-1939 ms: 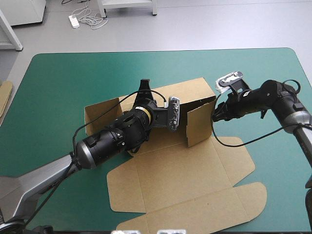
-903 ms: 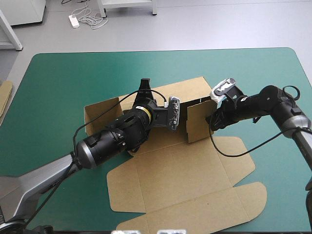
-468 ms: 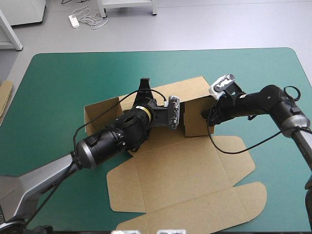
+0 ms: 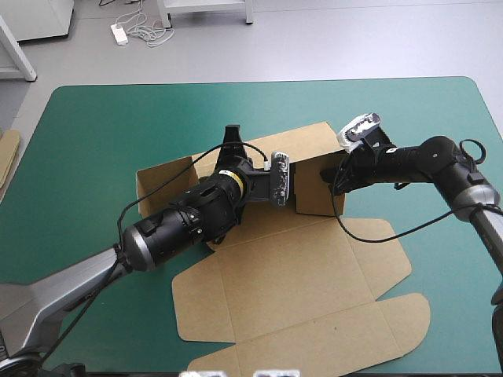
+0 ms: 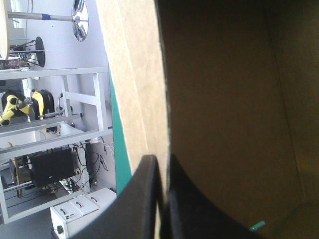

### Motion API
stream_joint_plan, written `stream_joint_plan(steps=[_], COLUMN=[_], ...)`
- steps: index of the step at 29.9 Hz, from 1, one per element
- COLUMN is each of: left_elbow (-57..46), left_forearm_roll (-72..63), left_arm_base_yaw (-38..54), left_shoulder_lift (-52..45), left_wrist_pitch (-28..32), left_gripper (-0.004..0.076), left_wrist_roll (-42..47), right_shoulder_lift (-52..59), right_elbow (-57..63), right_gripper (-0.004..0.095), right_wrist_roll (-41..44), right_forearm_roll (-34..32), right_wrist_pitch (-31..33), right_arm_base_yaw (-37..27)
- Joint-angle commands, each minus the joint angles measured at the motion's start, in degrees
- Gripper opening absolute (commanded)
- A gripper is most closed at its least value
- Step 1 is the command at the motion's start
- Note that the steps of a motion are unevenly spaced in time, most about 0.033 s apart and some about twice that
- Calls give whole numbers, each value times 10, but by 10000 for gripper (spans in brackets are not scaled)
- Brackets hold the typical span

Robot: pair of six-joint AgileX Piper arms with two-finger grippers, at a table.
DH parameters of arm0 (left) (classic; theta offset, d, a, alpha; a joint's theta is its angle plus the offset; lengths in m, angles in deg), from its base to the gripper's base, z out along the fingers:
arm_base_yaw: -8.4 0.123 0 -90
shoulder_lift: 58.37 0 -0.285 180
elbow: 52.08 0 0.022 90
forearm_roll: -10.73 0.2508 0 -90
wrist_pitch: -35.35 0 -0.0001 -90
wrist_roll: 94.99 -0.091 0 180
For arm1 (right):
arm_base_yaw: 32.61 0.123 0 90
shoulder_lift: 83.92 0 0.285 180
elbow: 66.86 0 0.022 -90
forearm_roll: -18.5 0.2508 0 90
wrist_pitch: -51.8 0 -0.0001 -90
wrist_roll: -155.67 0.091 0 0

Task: Fold the box

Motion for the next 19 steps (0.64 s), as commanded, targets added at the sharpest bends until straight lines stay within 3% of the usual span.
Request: stream_joint_plan(steps=[1, 15, 19], left_elbow=[10, 10, 10], left_forearm_roll=[-7, -7, -7], left_arm_base_yaw=[-1, -1, -1], left_shoulder_lift=[-15, -9, -9], left_wrist_pitch=[27, 30, 35], left_gripper=[-9, -9, -9], left_wrist_roll=[10, 10, 10], right_shoulder_lift=[18, 18, 18], right_elbow=[-14, -14, -14], right_gripper=[440, 28, -17], right_wrist_roll=[-2, -13, -19], right_forearm_roll=[31, 32, 32], right_wrist_pitch=[-11, 9, 10], right_arm_base_yaw=[-1, -1, -1])
